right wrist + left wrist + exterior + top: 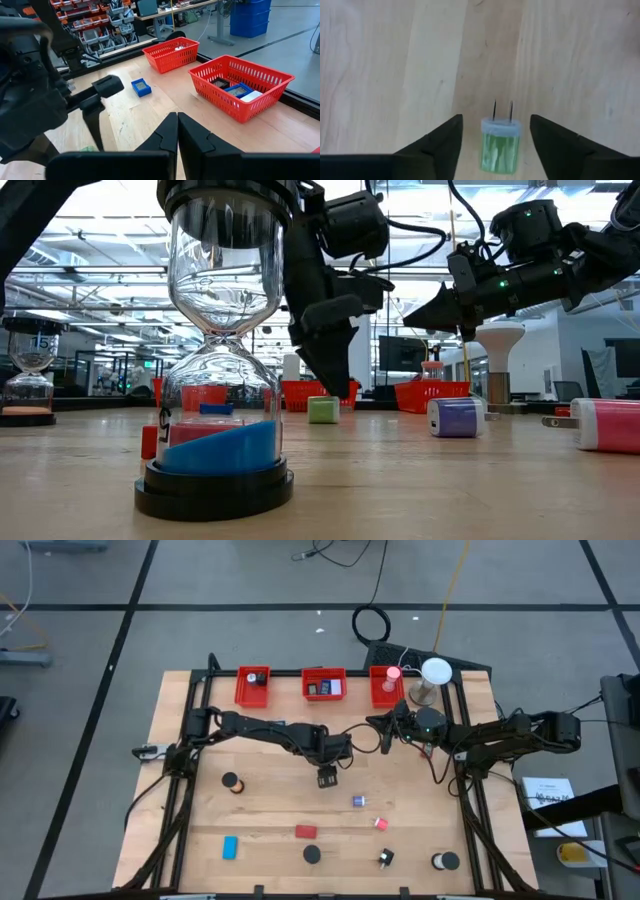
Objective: Pick & Place Office items
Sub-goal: Put the green charger adapter into the left red bin
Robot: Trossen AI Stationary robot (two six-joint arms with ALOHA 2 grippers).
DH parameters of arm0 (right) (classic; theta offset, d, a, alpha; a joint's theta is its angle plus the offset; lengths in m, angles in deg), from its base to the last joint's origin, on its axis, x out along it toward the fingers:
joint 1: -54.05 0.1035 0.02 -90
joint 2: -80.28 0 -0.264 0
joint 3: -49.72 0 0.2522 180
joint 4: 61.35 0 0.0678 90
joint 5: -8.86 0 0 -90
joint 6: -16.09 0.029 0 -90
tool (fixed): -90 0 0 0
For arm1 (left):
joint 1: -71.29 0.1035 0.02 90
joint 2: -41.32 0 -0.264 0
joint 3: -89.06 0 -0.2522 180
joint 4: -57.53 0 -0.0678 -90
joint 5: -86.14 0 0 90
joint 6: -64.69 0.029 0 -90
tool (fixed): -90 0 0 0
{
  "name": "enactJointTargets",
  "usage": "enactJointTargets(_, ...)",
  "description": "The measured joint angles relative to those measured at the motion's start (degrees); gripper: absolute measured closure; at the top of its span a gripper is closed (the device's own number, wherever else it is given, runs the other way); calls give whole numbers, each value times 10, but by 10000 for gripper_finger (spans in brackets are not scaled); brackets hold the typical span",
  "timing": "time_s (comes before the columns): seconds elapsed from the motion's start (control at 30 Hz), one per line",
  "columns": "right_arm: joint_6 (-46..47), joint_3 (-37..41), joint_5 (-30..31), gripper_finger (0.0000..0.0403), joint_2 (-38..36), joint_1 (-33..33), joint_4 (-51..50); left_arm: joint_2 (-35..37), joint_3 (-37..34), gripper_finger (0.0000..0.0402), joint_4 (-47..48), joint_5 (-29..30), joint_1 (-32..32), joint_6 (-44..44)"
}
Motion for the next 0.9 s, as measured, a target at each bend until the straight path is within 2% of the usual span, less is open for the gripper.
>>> enactJointTargets(0.17, 0, 0, 0, 398, 0, 0, 0, -5, 0, 197, 0, -13, 0, -9)
enactJointTargets(0.4, 0, 0, 0, 399, 0, 0, 1, -5, 0, 167, -1, -21, 1, -11)
enactJointTargets(0.53, 0, 0, 0, 398, 0, 0, 0, -6, 0, 166, 4, -20, 1, -7)
enactJointTargets(0.73, 0, 0, 0, 398, 0, 0, 0, -20, 0, 201, 4, -15, 1, 3)
enactJointTargets(0.9, 0, 0, 0, 398, 0, 0, 3, -22, 0, 251, -3, -8, 1, 7)
